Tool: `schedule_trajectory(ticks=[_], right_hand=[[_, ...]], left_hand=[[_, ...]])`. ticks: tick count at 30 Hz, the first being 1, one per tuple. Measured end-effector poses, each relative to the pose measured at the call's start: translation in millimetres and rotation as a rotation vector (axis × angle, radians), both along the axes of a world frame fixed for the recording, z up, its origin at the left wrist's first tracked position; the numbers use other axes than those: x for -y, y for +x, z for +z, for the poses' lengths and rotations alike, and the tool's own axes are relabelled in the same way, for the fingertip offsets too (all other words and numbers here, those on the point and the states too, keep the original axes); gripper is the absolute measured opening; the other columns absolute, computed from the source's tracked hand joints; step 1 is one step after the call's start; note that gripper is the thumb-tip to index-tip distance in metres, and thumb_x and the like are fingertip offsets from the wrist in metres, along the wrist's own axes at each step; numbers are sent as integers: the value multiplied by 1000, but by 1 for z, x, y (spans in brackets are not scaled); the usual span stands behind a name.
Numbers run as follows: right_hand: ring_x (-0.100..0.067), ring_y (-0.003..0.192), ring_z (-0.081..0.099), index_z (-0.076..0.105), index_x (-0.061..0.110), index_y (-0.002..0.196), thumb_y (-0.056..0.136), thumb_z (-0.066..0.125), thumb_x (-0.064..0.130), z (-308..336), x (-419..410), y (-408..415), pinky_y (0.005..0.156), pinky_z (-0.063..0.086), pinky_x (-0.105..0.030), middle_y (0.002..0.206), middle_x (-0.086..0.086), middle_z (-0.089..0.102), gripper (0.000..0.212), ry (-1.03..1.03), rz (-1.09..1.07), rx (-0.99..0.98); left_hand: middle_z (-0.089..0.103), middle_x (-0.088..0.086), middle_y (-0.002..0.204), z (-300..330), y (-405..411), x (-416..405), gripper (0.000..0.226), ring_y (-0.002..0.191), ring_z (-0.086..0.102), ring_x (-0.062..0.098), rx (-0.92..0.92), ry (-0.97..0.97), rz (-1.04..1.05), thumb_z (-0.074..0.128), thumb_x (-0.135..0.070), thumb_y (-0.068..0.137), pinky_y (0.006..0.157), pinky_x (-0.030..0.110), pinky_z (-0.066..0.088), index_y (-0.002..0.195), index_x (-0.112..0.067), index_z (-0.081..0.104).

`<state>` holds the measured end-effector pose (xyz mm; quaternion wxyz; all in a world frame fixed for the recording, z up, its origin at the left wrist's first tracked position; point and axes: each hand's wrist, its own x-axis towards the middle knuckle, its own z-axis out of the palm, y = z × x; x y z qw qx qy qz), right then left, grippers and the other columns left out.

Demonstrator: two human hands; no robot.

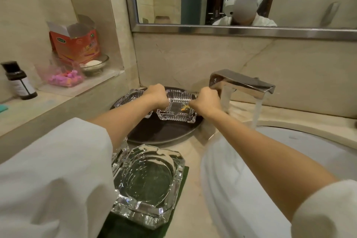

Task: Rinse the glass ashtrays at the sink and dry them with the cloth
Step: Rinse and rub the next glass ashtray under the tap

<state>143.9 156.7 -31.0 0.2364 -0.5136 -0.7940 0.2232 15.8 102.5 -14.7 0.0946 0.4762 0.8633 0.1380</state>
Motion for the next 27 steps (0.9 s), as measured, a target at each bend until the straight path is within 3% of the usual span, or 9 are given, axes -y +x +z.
schedule_trajectory(ticks=[4,7,9,11,14,16,18,22,27], right_hand=[[-26,61,53,43,9,56,82,59,15,20,13,8,46,36,-27,59,-7,51,32,166,1,-82],[-35,89,61,63,4,92,85,54,23,37,28,18,72,49,-38,92,-17,67,22,322,-3,-93],[-33,98,61,61,11,116,86,53,28,48,38,25,85,49,-42,105,-13,67,35,401,22,-116],[-28,97,62,58,18,125,88,52,32,58,48,35,87,49,-42,105,-8,68,40,418,86,-183],[-25,84,66,49,25,135,93,48,32,65,65,56,84,52,-42,92,-8,71,42,274,199,-341],[-25,83,68,45,25,137,96,47,30,66,76,76,82,53,-42,95,-9,71,42,204,222,-371],[-24,81,69,46,23,136,97,47,27,65,82,99,81,54,-40,104,-9,70,40,174,201,-391],[-9,65,66,49,20,134,97,48,20,48,90,145,74,54,-41,108,-2,68,37,18,151,-574],[-6,65,66,46,21,136,97,47,14,25,97,193,72,52,-38,87,11,66,40,-126,123,-738]], left_hand=[[48,10,74,14,-3,5,9,63,47,21,233,146,80,57,6,84,55,28,40,92,3,54],[52,19,93,28,-1,18,32,62,49,20,508,197,85,56,9,85,60,27,43,115,7,46],[50,25,121,33,7,30,26,83,58,26,663,223,85,53,13,85,69,28,50,110,7,48],[51,21,117,36,20,41,11,84,58,24,803,239,91,51,13,87,70,29,55,91,3,49],[52,15,104,36,43,54,17,73,58,18,993,258,105,46,12,89,52,24,56,101,0,47],[55,16,100,35,60,63,28,78,61,22,1122,296,103,45,14,88,67,33,57,114,2,48],[57,19,110,33,78,71,33,89,63,26,1190,298,76,45,14,88,77,39,55,120,5,47],[53,21,126,29,116,79,37,99,59,30,1250,276,27,45,11,89,82,39,53,125,4,42],[59,14,118,12,170,79,41,89,62,25,1310,284,-7,41,11,91,80,41,53,128,-4,46]])
